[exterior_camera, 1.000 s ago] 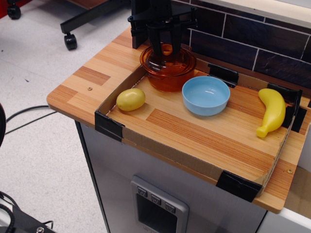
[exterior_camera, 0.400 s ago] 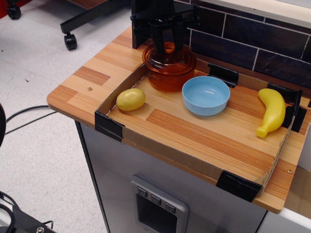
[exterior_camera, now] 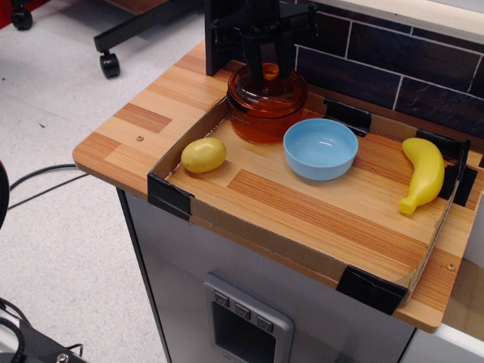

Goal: Put lid on pot

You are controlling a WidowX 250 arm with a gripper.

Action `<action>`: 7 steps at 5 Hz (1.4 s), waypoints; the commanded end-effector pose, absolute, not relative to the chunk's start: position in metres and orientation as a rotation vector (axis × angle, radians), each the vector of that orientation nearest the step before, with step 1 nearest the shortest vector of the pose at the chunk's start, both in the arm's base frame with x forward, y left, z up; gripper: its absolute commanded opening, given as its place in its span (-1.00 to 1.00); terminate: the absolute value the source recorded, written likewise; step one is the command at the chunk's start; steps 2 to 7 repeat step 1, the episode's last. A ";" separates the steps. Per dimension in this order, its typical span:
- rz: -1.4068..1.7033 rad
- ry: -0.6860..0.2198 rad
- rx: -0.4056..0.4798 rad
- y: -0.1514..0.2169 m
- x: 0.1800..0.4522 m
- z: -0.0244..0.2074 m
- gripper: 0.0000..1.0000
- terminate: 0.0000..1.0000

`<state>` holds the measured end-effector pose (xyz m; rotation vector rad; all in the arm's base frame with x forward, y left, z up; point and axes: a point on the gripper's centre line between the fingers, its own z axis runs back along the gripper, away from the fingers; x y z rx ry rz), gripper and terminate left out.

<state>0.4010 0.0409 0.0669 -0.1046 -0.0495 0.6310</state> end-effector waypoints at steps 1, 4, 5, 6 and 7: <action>0.617 -0.107 -0.143 0.052 0.398 0.100 1.00 1.00; 0.617 -0.107 -0.143 0.052 0.398 0.100 1.00 1.00; 0.617 -0.107 -0.143 0.052 0.398 0.100 1.00 1.00; 0.617 -0.107 -0.143 0.052 0.398 0.100 1.00 1.00; 0.617 -0.107 -0.143 0.052 0.398 0.100 1.00 1.00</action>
